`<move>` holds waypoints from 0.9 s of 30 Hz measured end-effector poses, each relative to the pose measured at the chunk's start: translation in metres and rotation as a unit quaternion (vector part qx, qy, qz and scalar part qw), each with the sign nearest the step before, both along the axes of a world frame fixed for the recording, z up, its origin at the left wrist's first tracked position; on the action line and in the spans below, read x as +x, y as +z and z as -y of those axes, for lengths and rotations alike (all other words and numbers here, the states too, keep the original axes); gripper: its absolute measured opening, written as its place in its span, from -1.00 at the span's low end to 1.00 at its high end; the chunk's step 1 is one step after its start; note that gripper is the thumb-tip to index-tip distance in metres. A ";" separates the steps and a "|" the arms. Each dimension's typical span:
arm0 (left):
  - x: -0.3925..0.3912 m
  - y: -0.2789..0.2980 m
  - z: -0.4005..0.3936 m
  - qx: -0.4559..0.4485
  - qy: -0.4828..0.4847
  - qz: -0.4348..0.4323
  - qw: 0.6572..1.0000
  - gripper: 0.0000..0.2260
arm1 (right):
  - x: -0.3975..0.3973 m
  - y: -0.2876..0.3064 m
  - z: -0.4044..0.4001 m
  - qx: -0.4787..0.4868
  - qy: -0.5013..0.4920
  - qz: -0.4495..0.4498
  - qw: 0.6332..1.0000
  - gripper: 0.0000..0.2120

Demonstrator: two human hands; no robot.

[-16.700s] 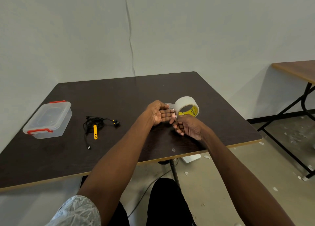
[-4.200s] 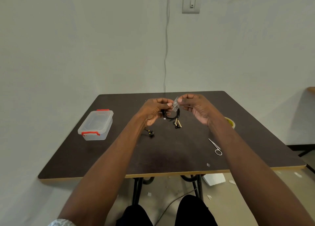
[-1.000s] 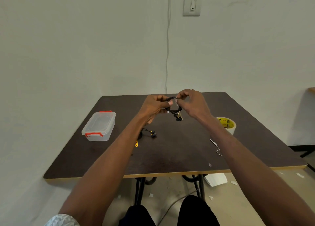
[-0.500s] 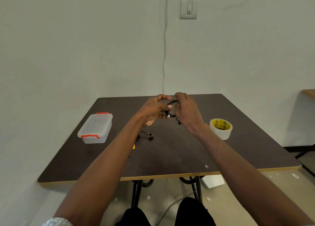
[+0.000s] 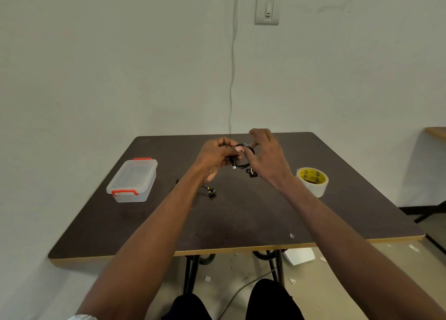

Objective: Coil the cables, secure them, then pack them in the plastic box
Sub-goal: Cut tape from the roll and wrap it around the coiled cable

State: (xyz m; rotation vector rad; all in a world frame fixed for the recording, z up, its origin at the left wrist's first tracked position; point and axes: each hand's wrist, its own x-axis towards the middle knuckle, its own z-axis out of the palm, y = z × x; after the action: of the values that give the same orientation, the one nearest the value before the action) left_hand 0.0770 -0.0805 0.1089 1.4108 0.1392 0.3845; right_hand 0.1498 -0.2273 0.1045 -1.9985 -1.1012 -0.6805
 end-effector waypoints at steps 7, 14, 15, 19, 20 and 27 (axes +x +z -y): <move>-0.001 -0.005 -0.010 -0.090 -0.035 0.045 0.994 -0.89 | 0.010 0.004 0.013 0.163 0.136 -0.504 0.838 -0.72; 0.000 -0.006 -0.010 -0.057 -0.042 0.036 0.997 -0.87 | 0.009 0.007 0.013 0.130 0.236 -0.600 0.753 -0.79; -0.001 -0.006 -0.010 -0.055 -0.042 0.033 0.997 -0.87 | 0.009 0.007 0.011 0.139 0.234 -0.603 0.749 -0.80; -0.003 -0.002 -0.008 -0.048 -0.047 0.024 0.997 -0.85 | 0.008 0.006 0.004 0.174 0.211 -0.612 0.742 -0.84; -0.003 -0.002 -0.009 -0.050 -0.047 0.020 0.997 -0.85 | 0.007 0.006 0.003 0.178 0.205 -0.613 0.742 -0.84; -0.002 -0.006 -0.010 -0.015 -0.031 -0.015 0.999 -0.95 | 0.006 0.005 0.002 0.174 0.197 -0.667 0.697 -0.83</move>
State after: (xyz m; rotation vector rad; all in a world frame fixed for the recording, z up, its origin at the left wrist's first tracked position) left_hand 0.0749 -0.0708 0.1027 1.3890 0.1256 0.3094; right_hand 0.1561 -0.2292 0.1090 -1.2558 -0.3505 0.7316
